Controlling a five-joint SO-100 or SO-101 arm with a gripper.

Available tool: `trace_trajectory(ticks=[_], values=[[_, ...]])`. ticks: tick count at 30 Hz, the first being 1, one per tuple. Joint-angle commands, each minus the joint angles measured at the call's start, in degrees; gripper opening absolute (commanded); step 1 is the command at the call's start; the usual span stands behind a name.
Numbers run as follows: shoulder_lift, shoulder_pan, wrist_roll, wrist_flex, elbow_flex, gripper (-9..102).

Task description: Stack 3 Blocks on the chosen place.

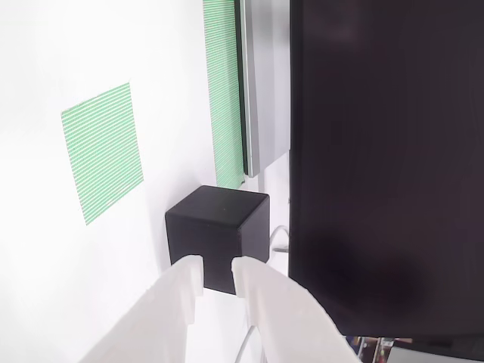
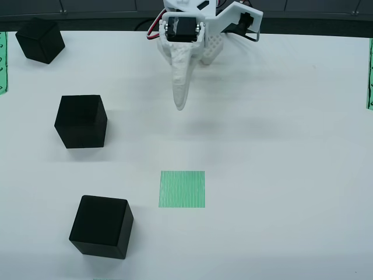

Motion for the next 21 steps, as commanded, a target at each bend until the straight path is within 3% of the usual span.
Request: trace_trajectory(ticks=[1,21], values=[[0.97,-0.35,-0.35,0.09,2.37,0],[0.97,-0.97,-0.44,0.09,2.37,0]])
